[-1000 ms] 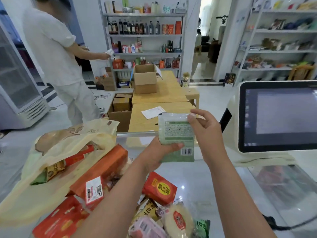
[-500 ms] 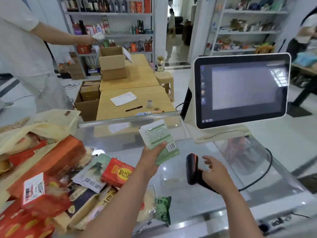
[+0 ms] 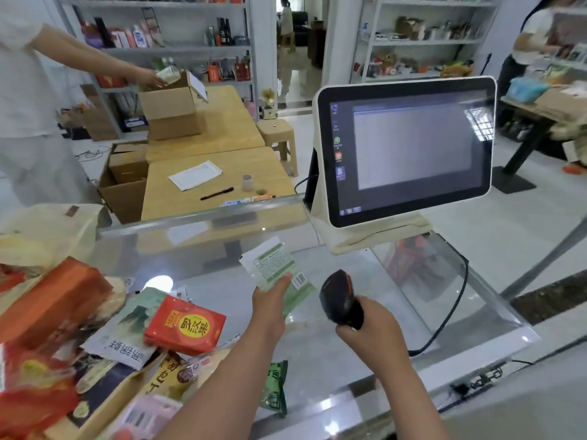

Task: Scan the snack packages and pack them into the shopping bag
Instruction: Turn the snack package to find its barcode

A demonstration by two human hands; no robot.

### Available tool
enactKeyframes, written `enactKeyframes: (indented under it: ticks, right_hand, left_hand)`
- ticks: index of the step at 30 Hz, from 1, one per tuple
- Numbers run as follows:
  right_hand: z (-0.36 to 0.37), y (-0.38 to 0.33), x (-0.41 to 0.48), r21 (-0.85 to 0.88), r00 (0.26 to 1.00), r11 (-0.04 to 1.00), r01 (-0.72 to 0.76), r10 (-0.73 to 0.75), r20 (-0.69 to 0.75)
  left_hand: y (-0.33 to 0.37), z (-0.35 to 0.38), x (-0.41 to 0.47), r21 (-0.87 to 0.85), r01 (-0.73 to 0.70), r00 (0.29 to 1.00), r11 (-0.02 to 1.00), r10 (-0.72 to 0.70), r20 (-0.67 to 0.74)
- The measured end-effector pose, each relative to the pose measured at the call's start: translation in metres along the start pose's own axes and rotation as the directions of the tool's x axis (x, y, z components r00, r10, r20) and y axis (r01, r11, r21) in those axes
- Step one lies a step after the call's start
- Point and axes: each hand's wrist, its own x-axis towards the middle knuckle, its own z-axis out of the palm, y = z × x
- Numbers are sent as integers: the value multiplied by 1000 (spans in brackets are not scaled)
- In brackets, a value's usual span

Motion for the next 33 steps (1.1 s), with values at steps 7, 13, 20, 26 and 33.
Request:
enactKeyframes:
  ticks: [7,13,20,26,33]
  right_hand:
    - [-36,-19,-7,245,996,965,-87,87,11]
    - [-37,-24,-9,303,989,942,-143,126,73]
    - [-42,-30,-10,321,991,939,-124,98,97]
    - [-41,-30,-10,321,992,940,-113,89,88]
    - [-37,-29,-11,303,995,949,-83,63,75]
  left_hand:
    - [-5,-6,5,60,18,1000,998,-18,7]
    - [-5,-9,3,-10,11,1000,1000,-11,29]
    - [-5,-11,4,-22,18,999,1000,-17,52]
    - [-4,-12,2,-11,10,997,1000,-9,78]
    - [-3,-11,2,-12,19,997,1000,-18,73]
